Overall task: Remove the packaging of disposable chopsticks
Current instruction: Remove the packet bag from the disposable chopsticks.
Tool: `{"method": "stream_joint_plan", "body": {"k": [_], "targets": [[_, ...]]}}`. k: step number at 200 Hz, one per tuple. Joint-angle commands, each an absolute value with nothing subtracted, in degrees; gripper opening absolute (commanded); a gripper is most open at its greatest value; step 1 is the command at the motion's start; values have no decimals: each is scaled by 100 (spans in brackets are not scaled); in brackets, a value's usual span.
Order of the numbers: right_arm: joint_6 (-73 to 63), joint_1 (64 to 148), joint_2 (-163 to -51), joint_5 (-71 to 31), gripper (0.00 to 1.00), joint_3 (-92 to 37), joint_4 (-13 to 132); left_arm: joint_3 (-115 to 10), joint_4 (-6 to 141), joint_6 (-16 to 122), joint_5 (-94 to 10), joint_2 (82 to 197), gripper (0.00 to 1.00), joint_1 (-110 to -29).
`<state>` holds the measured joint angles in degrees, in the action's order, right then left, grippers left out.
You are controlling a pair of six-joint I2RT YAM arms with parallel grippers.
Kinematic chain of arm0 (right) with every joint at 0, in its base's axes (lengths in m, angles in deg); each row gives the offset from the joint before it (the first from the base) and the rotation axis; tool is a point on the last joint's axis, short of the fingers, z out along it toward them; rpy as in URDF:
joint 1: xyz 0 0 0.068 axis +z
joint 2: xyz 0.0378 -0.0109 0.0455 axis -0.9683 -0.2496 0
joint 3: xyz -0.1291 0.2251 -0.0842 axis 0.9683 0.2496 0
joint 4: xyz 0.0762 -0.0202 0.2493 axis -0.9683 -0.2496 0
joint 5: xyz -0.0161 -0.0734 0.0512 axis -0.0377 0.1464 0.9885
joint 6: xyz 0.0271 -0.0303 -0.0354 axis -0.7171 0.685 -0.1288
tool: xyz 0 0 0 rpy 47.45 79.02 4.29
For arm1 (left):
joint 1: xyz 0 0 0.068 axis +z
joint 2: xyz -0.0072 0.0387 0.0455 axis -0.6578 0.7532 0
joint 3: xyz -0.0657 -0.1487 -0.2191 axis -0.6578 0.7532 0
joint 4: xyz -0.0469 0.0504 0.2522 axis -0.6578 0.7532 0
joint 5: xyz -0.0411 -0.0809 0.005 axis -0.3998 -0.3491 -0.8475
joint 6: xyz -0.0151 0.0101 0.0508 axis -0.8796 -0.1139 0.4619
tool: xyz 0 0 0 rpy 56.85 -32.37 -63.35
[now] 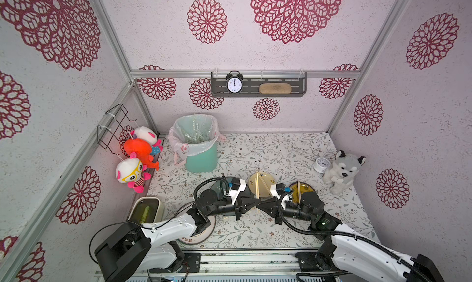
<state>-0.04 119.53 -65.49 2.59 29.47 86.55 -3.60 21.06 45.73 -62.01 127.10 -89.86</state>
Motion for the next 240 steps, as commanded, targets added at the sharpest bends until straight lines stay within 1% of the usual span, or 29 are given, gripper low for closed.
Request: {"method": "stream_joint_plan", "body": {"k": [1, 33, 39, 50, 56, 63, 68, 74, 82, 93, 99, 111, 130, 150, 171, 192, 217, 240], "targets": [[-169, 11922, -6455, 93, 0, 3018, 9692, -522, 2648, 4682, -6372, 12665, 0, -9036], [-187, 11922, -6432, -17, 0, 3136, 9681, -711, 2529, 4641, -6444, 12750, 0, -9026], [-171, 11922, -6408, -41, 4, 3149, 9660, -728, 2508, 4593, -6442, 12762, 0, -9027], [-136, 11922, -6388, -40, 5, 3136, 9597, -707, 2493, 4602, -6450, 12733, 0, -9004], [-129, 11922, -6385, -37, 7, 3129, 9578, -681, 2473, 4591, -6414, 12707, 0, -8992], [-119, 11922, -6378, -34, 15, 3132, 9543, -652, 2462, 4577, -6398, 12668, 0, -8982], [-116, 11920, -6376, -37, 25, 3121, 9516, -636, 2461, 4578, -6398, 12643, 0, -8974], [-105, 11922, -6377, -55, 35, 3112, 9461, -610, 2470, 4576, -6389, 12595, 0, -8966], [-101, 11922, -6368, -76, 52, 3117, 9412, -576, 2491, 4585, -6393, 12525, 0, -8941], [-107, 11922, -6354, -105, 69, 3128, 9391, -532, 2549, 4586, -6415, 12412, 0, -8895], [-117, 11922, -6335, -133, 76, 3144, 9389, -521, 2589, 4585, -6416, 12358, 0, -8871], [-126, 11918, -6283, -191, 85, 3175, 9398, -480, 2696, 4615, -6392, 12244, 0, -8834], [-169, 11914, -6119, -187, 98, 3139, 9402, -428, 2971, 4719, -6315, 12068, 0, -8815], [-197, 11914, -5926, -231, 99, 2857, 9162, -376, 3426, 4914, -6199, 11905, 0, -8806], [-96, 11914, -5990, -255, 99, 2398, 8842, -264, 3670, 4973, -6116, 11790, 0, -8789], [-38, 11913, -6365, -42, 99, 1981, 8748, -79, 3535, 4953, -6151, 11656, 0, -8789], [-125, 11920, -7019, 339, 98, 1652, 9005, 36, 3568, 4974, -6129, 11490, 0, -8757], [-186, 11922, -7480, 659, 83, 1435, 9174, 91, 3575, 4972, -6143, 11418, 0, -8736]]}}
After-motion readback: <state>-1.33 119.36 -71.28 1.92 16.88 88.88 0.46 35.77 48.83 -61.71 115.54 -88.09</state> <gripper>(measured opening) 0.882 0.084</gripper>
